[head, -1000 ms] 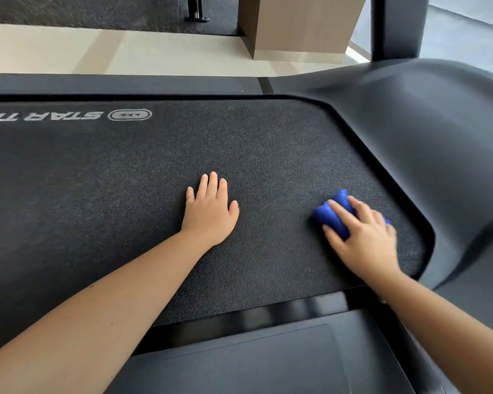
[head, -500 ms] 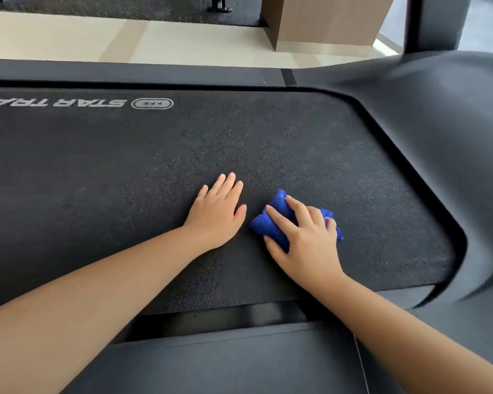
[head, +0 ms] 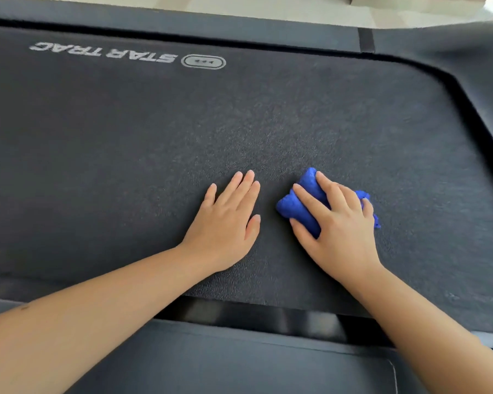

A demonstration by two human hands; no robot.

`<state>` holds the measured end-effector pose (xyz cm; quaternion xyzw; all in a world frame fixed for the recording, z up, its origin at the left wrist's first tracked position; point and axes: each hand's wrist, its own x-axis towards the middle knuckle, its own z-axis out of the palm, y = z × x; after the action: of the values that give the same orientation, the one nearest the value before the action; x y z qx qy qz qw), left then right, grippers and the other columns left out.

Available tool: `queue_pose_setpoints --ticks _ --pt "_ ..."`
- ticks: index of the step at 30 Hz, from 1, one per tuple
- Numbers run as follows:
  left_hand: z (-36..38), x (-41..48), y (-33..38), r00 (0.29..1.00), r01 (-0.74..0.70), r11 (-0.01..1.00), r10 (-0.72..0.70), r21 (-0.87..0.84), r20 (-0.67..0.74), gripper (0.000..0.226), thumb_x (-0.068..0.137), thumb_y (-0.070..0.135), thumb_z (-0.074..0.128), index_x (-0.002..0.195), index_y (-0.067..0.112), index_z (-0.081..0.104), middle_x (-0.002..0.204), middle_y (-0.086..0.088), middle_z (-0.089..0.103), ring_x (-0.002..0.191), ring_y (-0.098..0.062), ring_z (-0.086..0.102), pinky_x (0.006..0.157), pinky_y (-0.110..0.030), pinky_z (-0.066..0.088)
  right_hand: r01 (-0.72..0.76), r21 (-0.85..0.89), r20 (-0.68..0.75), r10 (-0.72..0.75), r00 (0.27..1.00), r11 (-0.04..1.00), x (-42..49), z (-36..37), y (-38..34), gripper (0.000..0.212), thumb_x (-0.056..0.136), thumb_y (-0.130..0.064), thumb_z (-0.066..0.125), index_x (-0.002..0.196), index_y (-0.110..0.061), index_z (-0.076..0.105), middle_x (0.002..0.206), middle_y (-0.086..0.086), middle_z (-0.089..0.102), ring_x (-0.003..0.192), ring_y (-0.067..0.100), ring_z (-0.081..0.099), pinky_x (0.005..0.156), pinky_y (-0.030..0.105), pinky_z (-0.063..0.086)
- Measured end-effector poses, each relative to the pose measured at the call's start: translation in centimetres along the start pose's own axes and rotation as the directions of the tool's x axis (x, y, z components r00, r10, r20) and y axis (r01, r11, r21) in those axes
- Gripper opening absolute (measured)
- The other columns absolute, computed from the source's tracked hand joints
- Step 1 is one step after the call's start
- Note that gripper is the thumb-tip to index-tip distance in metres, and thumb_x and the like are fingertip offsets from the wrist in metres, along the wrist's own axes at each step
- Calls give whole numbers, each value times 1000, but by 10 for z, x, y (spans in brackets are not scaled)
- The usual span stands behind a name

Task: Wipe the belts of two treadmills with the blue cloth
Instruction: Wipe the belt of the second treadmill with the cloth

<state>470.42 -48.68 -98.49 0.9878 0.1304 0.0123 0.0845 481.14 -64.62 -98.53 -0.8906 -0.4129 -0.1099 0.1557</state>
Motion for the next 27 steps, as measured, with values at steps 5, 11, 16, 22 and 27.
queue_pose_setpoints --ticks 5,11,16,22,27 --pt "0 2 2 995 102 995 -102 8 -9 75 84 45 11 145 3 25 154 -13 16 143 -25 13 111 -50 17 49 -1 -4 -50 999 999 -1 0 4 49 80 -45 45 120 -23 64 132 12 54 106 36 56 83 61 42" --pt "-1 3 4 993 114 993 -115 25 17 71 87 43 17 143 2 30 153 -13 22 141 -26 19 109 -51 23 72 38 -14 -72 997 997 -1 -1 7 48 80 -45 46 119 -24 65 132 10 54 106 34 55 84 59 41" --pt "-2 3 3 992 121 993 -121 14 -29 70 86 45 21 143 7 32 154 -6 22 142 -20 18 111 -44 17 71 57 -25 -69 997 996 0 1 8 47 80 -45 48 117 -22 66 132 10 54 106 36 56 84 58 41" --pt "-6 3 3 987 161 986 -162 -35 -16 71 85 50 18 146 15 25 156 2 11 143 -11 5 114 -42 9 119 81 -10 -118 993 990 2 1 10 48 80 -46 47 117 -22 66 132 10 55 108 36 56 86 60 39" --pt "-5 9 1 957 287 958 -287 3 42 67 90 51 20 149 21 11 157 -1 -2 144 -16 -3 114 -42 5 179 118 45 -185 982 977 15 2 14 49 79 -50 47 117 -25 66 132 7 56 107 33 59 85 60 40"
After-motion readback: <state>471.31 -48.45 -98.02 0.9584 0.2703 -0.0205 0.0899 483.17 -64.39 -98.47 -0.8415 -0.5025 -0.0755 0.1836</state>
